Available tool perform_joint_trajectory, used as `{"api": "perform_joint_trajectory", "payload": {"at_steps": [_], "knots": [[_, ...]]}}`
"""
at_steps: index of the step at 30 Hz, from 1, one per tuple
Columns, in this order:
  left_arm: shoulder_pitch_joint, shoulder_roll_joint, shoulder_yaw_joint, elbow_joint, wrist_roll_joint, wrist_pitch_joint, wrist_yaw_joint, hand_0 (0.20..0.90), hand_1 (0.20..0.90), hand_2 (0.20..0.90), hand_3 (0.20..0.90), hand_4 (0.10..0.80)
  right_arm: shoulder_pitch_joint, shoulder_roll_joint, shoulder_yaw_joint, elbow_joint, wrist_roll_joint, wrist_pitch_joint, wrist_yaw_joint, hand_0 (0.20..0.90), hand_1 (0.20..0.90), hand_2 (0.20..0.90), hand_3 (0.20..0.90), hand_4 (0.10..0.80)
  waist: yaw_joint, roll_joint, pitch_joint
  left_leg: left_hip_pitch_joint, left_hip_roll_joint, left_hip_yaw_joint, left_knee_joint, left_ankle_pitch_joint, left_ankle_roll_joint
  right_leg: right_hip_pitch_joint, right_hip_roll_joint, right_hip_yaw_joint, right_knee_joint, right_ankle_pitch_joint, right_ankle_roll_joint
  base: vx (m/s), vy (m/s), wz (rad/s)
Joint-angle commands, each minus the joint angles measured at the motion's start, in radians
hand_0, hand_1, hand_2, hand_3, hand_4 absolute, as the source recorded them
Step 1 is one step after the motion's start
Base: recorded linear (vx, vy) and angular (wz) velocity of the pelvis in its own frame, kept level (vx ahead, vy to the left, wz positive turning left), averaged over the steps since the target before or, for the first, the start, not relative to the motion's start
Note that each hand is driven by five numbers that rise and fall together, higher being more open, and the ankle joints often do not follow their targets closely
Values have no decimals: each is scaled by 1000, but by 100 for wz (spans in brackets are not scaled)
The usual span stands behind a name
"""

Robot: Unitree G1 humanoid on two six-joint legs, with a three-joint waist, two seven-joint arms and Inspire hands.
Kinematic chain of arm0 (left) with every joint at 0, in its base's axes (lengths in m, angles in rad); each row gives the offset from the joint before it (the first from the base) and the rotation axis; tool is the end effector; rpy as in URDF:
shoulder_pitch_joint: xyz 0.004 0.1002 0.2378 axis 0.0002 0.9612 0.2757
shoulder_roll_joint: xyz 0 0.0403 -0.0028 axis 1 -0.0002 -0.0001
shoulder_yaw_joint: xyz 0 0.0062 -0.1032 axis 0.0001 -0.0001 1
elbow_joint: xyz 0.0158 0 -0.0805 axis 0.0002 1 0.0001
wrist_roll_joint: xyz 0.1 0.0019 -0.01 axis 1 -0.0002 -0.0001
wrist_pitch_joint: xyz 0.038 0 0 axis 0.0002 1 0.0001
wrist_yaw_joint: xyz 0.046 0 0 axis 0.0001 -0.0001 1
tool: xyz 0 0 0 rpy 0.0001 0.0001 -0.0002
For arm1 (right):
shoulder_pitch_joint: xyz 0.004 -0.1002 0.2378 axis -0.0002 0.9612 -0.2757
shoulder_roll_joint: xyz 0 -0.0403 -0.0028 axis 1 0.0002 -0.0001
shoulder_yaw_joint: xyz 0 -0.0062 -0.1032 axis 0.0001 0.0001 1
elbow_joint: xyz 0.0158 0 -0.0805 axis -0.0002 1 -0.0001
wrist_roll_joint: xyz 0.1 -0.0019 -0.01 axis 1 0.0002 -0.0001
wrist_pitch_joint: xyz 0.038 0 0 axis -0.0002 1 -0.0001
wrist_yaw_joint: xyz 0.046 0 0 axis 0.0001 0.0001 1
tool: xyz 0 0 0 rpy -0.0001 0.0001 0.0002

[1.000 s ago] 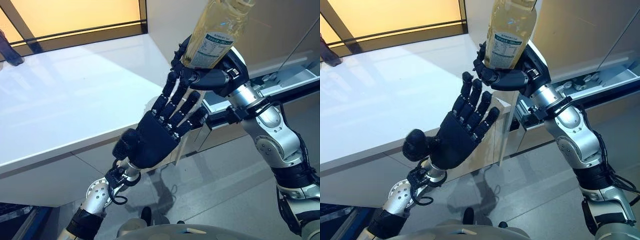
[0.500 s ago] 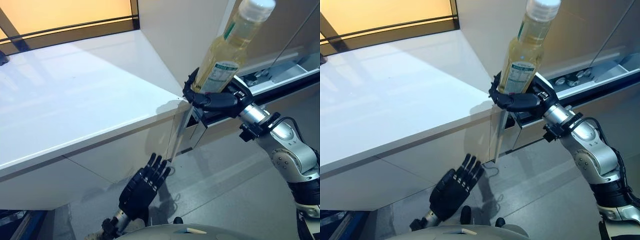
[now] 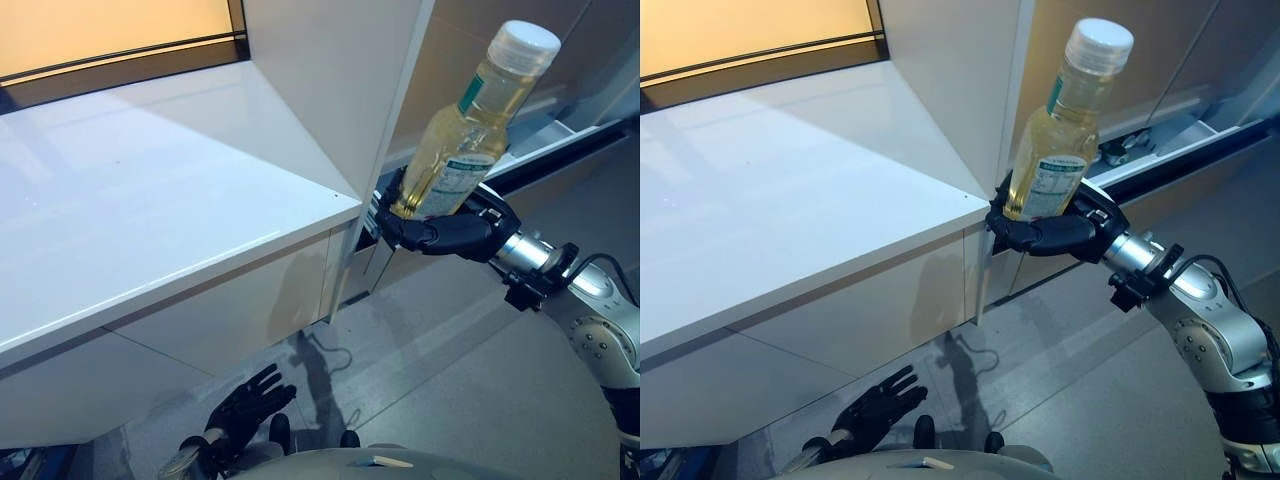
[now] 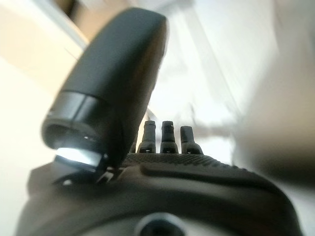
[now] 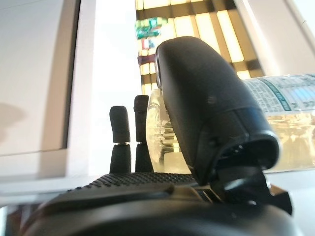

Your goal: Put drinks into fridge and close the fridge

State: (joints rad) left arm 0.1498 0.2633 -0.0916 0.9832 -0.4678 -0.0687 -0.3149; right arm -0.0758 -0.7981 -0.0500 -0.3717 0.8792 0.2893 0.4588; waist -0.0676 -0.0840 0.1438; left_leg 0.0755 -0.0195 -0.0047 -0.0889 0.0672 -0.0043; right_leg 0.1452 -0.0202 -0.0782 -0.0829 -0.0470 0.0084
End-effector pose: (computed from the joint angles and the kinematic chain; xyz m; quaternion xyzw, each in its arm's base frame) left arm 0.0615 0.2320 -0.1064 -0.1382 0.4703 0.0193 0.8714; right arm 0.2054 -0.2381 0.1608 0.0046 -0.0366 0.3574 0.9332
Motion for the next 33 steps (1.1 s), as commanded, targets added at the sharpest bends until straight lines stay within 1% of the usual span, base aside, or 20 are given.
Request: {"api": "perform_joint_trajectory", "payload": {"at_steps": [1,3,4,5,7,9,10,13,16,20,23,27,30,33], "knots": [[-7,0,-12,112,61,-64,33,900,900,900,900,800,-35,46,-176,-113,-39,-180,-2,300,300,300,200,100,10,-2,-95,24,-26,40,7,-112,17,-98,1,28,51,63,81,27,10,-12],[4,-9,-14,134,74,-64,36,900,900,900,900,800,-2,34,-205,-102,-112,-238,-26,300,300,300,200,100,1,-5,-93,27,-24,51,7,-114,18,-101,5,37,52,64,82,30,14,-14],[6,-11,-14,142,76,-66,38,900,900,900,900,800,7,23,-220,-95,-182,-285,-47,300,300,300,200,100,-2,-6,-93,26,-24,55,8,-114,18,-103,7,41,53,64,82,18,12,-15],[6,-12,-15,146,74,-68,39,900,900,900,900,800,6,14,-226,-93,-200,-297,-51,300,300,300,200,100,-3,-7,-93,26,-24,58,7,-115,18,-104,7,42,53,64,82,24,18,-19],[4,-14,-17,155,61,-67,41,900,900,900,900,800,-13,-37,-249,-80,-207,-316,-89,300,300,300,200,100,-10,-10,-91,28,-23,66,6,-118,18,-105,11,49,52,66,81,28,18,-22],[-1,-12,-23,158,53,-64,38,900,900,900,900,800,-54,-78,-254,-53,-196,-317,-124,300,300,300,200,100,-11,-14,-91,30,-23,69,5,-120,18,-103,13,53,47,68,80,30,9,-13],[-2,-12,-24,158,52,-63,37,900,900,900,900,800,-60,-83,-254,-50,-196,-318,-129,300,300,300,200,100,-11,-14,-91,30,-23,69,4,-121,18,-102,14,54,46,68,80,31,0,-9],[-12,-9,-43,165,42,-53,35,900,900,900,900,800,-149,-148,-238,9,-186,-325,-174,300,300,300,200,100,-3,-24,-95,29,-24,69,3,-122,16,-98,15,52,34,73,81,35,-17,-12],[-7,-2,-41,159,40,-41,32,900,900,900,900,800,-203,-190,-223,29,-153,-311,-195,300,300,300,200,100,6,-27,-99,27,-23,68,2,-121,14,-96,16,49,26,75,82,22,-12,-2],[-6,16,-36,168,33,-25,17,900,900,900,900,800,-340,-242,-159,95,-128,-307,-228,300,300,300,200,100,27,-34,-109,27,-25,57,2,-120,14,-90,17,43,18,75,79,44,-20,0],[-2,21,-34,178,37,-27,9,900,900,900,900,800,-406,-251,-122,121,-100,-308,-243,300,300,300,200,100,36,-36,-113,27,-25,53,3,-119,14,-86,16,38,16,74,77,12,-5,0],[-3,23,-40,179,46,-20,9,900,900,900,900,800,-488,-243,-76,153,-70,-310,-266,300,300,300,200,100,51,-39,-118,28,-25,43,4,-119,13,-79,15,29,13,71,75,27,-17,2],[-1,23,-44,178,57,-18,6,900,900,900,900,800,-530,-227,-58,170,-39,-316,-284,300,300,300,200,100,61,-40,-122,28,-26,37,6,-120,12,-74,13,22,11,68,74,33,-18,5],[-1,23,-54,177,62,-16,4,900,900,900,900,800,-577,-184,-31,206,-7,-316,-312,300,300,300,200,100,74,-36,-125,28,-26,31,8,-120,12,-71,9,12,11,66,73,31,-7,10]]}}
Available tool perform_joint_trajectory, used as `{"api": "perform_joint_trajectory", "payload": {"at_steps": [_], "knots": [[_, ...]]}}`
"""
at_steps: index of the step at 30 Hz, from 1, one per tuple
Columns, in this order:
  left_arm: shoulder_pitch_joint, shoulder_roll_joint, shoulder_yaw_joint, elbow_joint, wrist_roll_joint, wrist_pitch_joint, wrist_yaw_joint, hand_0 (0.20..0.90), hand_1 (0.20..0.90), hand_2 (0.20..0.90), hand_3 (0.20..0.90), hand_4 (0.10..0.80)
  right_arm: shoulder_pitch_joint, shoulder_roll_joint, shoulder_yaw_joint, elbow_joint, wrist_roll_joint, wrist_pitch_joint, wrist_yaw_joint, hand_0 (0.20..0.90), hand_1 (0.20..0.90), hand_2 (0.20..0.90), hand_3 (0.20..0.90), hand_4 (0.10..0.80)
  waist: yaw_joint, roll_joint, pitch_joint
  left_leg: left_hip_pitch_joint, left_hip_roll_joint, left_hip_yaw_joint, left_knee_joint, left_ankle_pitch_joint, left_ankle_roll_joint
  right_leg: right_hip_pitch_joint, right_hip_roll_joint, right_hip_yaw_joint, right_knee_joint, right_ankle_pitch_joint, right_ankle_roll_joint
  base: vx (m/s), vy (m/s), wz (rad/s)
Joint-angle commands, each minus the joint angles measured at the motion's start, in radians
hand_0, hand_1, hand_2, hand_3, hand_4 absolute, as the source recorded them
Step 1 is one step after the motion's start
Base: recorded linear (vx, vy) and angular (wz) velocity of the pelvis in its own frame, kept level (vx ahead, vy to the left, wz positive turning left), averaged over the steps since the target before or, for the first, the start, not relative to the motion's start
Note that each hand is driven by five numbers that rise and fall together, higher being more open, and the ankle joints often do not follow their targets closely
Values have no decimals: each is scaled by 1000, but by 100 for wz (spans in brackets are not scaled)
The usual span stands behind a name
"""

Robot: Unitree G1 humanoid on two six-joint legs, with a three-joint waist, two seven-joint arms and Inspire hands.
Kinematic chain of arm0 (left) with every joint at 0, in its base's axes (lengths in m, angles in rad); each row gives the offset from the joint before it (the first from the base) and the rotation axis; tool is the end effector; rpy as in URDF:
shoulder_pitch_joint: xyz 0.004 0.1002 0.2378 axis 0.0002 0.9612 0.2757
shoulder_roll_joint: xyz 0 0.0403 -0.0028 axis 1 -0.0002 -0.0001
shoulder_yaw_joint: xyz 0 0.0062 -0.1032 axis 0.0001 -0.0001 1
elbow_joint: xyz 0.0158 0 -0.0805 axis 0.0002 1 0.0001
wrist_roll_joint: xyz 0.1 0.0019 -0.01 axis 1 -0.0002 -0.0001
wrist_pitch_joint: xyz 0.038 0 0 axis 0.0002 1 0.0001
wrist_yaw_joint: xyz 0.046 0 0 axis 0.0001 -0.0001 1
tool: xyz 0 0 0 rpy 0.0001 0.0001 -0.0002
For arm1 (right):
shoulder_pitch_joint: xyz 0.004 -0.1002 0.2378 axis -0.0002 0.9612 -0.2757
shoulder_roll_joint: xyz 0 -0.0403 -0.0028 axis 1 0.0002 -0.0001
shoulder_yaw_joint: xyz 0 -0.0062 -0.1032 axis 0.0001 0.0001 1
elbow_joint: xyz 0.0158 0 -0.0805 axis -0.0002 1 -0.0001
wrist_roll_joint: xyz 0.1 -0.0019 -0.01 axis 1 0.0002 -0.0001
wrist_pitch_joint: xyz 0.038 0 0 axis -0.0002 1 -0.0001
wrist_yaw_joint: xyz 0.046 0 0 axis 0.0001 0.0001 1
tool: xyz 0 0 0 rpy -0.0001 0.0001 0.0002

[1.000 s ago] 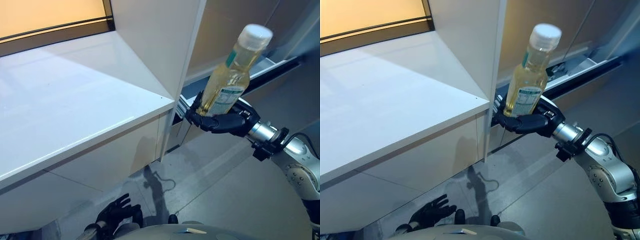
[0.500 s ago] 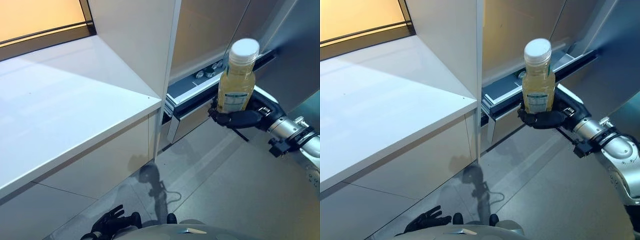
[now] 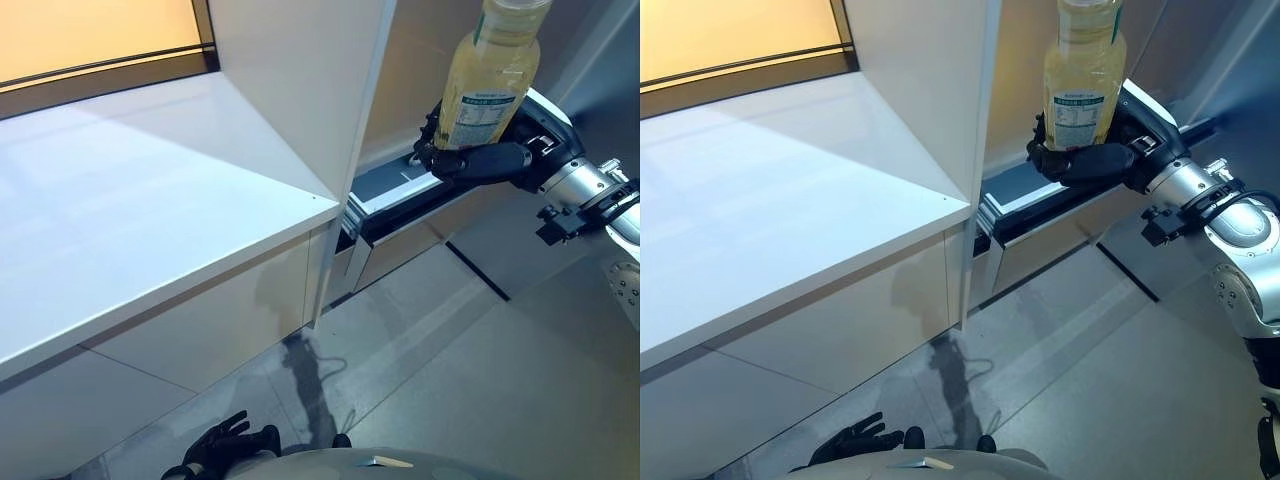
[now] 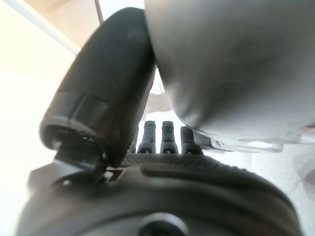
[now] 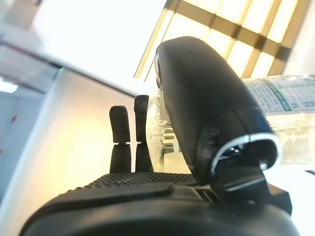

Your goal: Put drinks into fridge and close the fridge

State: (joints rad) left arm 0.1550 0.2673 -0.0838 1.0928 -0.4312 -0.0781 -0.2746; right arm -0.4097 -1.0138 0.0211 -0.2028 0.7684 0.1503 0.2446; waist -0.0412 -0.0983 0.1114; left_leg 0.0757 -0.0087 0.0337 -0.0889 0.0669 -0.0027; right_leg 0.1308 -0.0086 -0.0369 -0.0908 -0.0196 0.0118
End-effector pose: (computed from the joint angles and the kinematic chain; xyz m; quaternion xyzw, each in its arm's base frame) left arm 0.0411 0.2374 -0.1120 -0.1134 0.5183 0.0518 0.8460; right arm 0.2395 -0.2521 0.2356 -0.1612 -0.1635 0.2224 0.9475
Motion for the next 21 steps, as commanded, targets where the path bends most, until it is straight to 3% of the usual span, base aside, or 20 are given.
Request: {"api": "perform_joint_trajectory", "payload": {"at_steps": [1,9,21], "knots": [[-7,19,-66,65,26,-3,-38,900,900,900,900,800,-255,47,-94,46,109,-171,-107,300,300,300,200,100,52,-19,-93,27,-37,-10,9,-119,10,-56,-4,-32,19,38,69,38,3,5],[-7,15,-66,54,49,17,-33,900,900,900,900,800,-283,169,-46,166,62,-150,-138,300,300,300,200,100,85,-8,-90,25,-40,-33,11,-117,11,-44,-13,-57,15,31,65,31,-3,10],[-6,25,-65,65,50,20,-38,900,900,900,900,800,-311,221,-11,314,41,-147,-166,300,300,300,200,100,110,6,-88,25,-44,-48,11,-114,12,-37,-18,-75,15,28,62,27,-6,7]]}}
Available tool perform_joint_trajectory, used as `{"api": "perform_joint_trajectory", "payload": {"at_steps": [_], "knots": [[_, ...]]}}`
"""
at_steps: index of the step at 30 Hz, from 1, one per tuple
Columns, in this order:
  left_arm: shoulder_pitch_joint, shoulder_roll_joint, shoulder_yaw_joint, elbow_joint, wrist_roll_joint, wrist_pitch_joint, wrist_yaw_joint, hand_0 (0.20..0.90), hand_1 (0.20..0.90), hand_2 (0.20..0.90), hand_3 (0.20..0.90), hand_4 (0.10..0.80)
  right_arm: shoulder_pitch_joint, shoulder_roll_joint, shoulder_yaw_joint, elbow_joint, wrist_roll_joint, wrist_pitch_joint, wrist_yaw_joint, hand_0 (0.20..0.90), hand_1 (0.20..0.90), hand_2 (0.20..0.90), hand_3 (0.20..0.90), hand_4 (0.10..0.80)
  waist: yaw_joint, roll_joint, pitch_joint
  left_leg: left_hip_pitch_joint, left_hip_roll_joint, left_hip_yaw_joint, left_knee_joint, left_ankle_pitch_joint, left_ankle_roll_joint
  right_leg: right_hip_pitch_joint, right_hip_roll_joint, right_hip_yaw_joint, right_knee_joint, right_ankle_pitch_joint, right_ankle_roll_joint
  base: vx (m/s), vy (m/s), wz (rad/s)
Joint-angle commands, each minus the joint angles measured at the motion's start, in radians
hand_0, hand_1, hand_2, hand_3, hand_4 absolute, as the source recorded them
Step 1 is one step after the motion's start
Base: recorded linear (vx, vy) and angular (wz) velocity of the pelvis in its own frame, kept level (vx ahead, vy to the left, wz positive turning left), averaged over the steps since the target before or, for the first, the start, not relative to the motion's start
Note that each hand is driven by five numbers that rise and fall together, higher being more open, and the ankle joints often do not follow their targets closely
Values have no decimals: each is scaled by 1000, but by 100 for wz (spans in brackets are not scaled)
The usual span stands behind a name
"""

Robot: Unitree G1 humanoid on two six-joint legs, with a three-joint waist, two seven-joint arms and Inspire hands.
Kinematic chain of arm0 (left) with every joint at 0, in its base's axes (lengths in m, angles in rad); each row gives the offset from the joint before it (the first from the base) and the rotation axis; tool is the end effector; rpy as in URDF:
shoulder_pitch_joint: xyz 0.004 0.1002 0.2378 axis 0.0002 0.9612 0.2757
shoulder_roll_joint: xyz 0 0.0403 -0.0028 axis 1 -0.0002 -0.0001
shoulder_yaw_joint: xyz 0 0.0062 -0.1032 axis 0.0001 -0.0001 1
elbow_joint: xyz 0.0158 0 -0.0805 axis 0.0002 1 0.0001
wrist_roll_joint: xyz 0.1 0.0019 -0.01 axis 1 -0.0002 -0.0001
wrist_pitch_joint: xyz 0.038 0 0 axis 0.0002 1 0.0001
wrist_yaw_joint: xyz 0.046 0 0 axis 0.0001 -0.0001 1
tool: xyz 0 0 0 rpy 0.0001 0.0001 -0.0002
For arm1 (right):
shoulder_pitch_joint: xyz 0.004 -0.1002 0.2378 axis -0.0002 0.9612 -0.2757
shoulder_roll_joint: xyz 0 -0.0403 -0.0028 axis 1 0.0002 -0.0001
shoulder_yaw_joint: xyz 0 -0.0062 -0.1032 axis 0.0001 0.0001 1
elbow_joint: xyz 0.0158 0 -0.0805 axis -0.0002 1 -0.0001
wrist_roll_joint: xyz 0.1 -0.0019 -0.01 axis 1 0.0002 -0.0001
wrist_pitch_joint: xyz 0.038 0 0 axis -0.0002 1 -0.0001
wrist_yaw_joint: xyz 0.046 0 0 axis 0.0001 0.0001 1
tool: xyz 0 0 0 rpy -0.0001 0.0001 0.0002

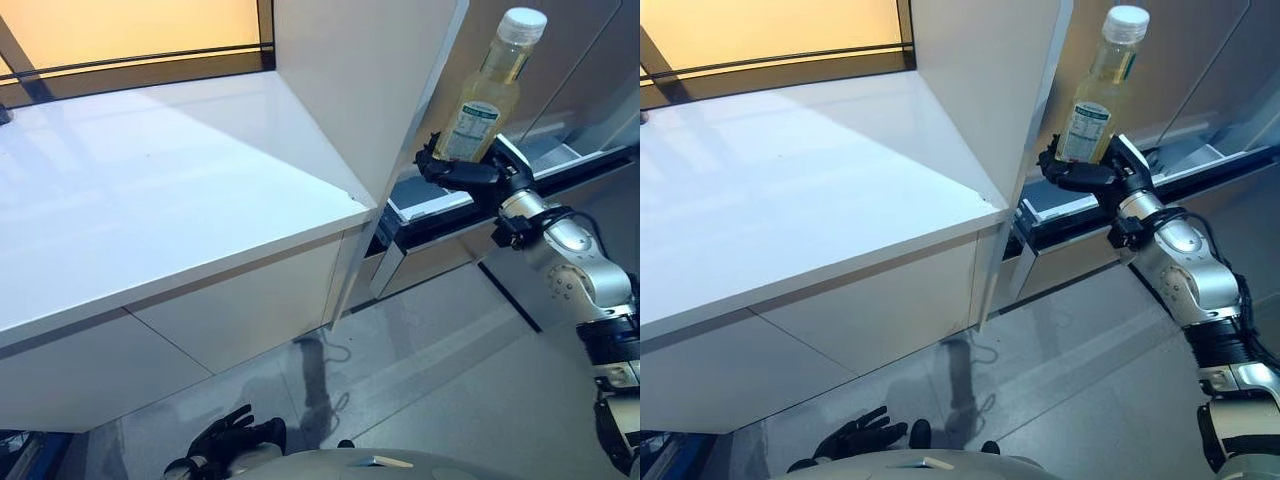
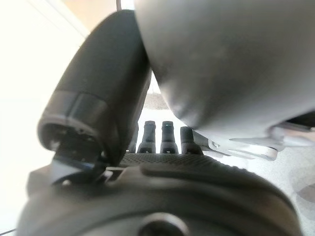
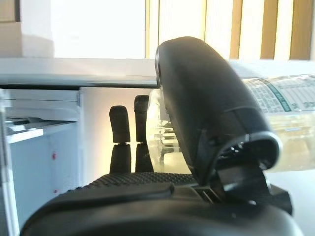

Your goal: Put drinks into fridge and close the fridge

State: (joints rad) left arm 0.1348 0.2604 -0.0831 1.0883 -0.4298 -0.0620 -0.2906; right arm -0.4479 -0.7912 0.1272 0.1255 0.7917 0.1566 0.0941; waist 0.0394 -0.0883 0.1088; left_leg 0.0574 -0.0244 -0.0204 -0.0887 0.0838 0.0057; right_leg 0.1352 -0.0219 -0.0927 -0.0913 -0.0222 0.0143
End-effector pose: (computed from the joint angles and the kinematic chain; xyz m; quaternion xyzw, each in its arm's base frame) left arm 0.0488 0.2346 -0.1119 -0.1215 0.5142 0.0394 0.8481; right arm 0.2731 -0.2536 0.1651 -0.0161 -0.0474 0.1063 0.9931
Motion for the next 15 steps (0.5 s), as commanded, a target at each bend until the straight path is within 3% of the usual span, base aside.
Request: {"api": "perform_joint_trajectory", "payload": {"at_steps": [1,15], "knots": [[15,32,-66,70,48,4,-22,900,900,900,900,800,-273,-2,-117,-14,18,-154,-16,300,300,300,200,100,29,-4,-85,43,-28,6,11,-131,3,-41,-5,-20,16,31,59,0,0,0],[8,40,-79,61,57,17,-25,900,900,900,900,800,-302,20,-75,205,-13,-163,-17,300,300,300,200,100,55,7,-82,46,-32,-9,12,-131,5,-31,-8,-33,14,28,56,7,-3,1]]}}
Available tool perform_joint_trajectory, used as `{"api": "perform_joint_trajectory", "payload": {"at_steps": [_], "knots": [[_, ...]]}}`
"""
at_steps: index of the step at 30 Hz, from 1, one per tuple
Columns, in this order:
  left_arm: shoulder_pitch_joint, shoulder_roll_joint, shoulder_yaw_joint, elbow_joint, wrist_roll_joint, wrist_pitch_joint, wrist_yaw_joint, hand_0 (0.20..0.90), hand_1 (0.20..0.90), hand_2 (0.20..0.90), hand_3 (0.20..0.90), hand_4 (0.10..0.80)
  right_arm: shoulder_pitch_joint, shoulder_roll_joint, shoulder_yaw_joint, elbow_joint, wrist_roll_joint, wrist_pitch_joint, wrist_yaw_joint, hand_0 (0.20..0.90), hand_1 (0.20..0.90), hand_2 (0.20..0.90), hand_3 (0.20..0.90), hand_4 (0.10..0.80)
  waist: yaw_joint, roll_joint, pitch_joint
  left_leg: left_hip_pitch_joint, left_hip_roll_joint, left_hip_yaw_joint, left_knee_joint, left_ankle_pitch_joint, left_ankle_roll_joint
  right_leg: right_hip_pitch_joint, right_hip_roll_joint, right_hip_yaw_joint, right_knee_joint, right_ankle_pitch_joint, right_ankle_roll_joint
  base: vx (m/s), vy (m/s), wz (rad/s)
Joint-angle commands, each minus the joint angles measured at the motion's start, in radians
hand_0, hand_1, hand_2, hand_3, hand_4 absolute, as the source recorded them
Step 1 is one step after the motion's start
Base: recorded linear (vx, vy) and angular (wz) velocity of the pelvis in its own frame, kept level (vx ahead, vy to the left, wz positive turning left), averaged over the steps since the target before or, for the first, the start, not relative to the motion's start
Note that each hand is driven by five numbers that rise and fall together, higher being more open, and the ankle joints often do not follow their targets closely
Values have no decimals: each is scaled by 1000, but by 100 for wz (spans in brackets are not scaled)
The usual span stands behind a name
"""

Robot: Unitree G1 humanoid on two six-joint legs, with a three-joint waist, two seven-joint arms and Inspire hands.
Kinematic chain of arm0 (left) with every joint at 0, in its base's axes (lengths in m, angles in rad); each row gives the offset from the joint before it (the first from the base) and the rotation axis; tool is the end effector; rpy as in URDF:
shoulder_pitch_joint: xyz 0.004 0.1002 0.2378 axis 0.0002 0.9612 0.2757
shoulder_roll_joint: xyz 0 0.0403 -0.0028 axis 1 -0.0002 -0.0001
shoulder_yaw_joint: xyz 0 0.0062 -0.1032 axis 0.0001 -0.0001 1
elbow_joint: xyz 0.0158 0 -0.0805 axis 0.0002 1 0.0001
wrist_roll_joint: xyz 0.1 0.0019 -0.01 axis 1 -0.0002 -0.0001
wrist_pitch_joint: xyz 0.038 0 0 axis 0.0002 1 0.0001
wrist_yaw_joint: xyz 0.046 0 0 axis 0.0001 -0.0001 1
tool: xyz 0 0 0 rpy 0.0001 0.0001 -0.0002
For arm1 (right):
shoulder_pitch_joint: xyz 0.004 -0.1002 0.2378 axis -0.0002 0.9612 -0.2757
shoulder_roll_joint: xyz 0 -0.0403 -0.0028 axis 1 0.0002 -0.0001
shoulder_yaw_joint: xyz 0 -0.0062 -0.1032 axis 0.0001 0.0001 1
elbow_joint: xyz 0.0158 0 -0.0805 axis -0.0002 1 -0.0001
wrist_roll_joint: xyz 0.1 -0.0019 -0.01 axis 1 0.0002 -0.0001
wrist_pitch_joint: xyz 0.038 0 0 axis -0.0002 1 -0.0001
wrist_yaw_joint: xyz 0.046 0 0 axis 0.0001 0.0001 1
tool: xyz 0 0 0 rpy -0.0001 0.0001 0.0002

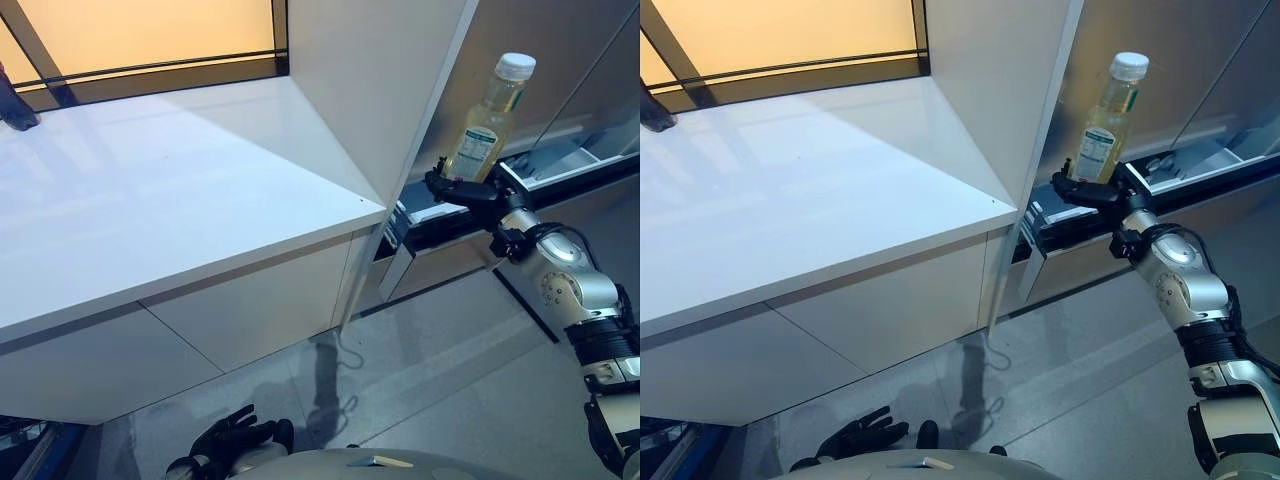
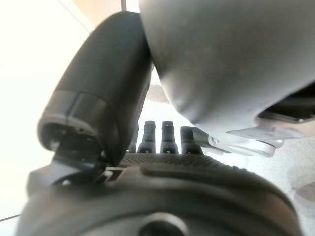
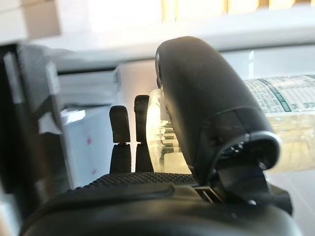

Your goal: Put drinks into fridge and close the fridge

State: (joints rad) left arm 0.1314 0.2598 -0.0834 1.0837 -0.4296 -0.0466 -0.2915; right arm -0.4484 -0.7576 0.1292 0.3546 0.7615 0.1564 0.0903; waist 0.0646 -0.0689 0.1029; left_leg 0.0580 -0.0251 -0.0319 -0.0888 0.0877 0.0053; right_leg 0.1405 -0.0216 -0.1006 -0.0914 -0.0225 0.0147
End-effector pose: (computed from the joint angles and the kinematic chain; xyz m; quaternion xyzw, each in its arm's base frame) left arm 0.0502 0.2341 -0.1119 -0.1238 0.5173 0.0375 0.8460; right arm 0.2775 -0.2769 0.1305 -0.0010 0.0349 0.0299 0.9989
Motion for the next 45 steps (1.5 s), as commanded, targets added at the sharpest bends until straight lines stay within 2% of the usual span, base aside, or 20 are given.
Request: {"api": "perform_joint_trajectory", "payload": {"at_steps": [1,4,8,18,24,33,40,45], "knots": [[12,36,-92,30,52,31,-5,900,900,900,900,800,-306,-8,-65,6,4,-155,-29,300,300,300,200,100,35,-9,-74,48,-31,1,12,-134,4,-33,-8,-27,13,30,58,0,0,0],[-12,44,-103,-65,33,146,31,900,900,900,900,800,-328,-23,-42,48,-5,-103,-58,300,300,300,200,100,37,-2,-82,47,-33,-4,13,-133,4,-31,-10,-28,11,30,55,7,4,1],[-48,54,-106,-78,6,200,43,900,900,900,900,800,-337,-42,-41,141,0,-84,-31,300,300,300,200,100,31,3,-90,48,-32,1,11,-134,2,-34,-10,-28,12,28,55,16,13,6],[-93,71,-99,-45,-20,221,26,900,900,900,900,800,-282,-20,-44,189,-16,-59,-6,300,300,300,200,100,12,10,-81,59,-29,13,12,-140,5,-27,-9,-22,15,24,52,1,1,0],[-104,77,-88,-34,-27,226,19,900,900,900,900,800,-241,-25,-64,185,-15,-2,0,300,300,300,200,100,-3,11,-78,64,-27,20,12,-142,5,-26,-7,-13,18,22,51,0,0,0],[-128,87,-73,-27,-34,237,17,900,900,900,900,800,-176,-54,-81,189,-66,145,47,300,300,300,200,100,-32,7,-73,71,-24,39,11,-144,6,-30,-5,3,21,24,54,-10,-4,-3],[-132,92,-55,-23,-43,241,20,900,900,900,900,800,-93,-79,-120,164,-80,198,94,300,300,300,200,100,-56,3,-70,72,-22,53,10,-145,6,-37,-1,15,25,25,57,-15,-5,-4],[-129,95,-48,-27,-47,236,22,900,900,900,900,800,-35,-76,-154,128,-75,202,106,300,300,300,200,100,-68,2,-66,73,-19,62,9,-145,7,-39,1,22,26,26,58,-29,-9,-8]]}}
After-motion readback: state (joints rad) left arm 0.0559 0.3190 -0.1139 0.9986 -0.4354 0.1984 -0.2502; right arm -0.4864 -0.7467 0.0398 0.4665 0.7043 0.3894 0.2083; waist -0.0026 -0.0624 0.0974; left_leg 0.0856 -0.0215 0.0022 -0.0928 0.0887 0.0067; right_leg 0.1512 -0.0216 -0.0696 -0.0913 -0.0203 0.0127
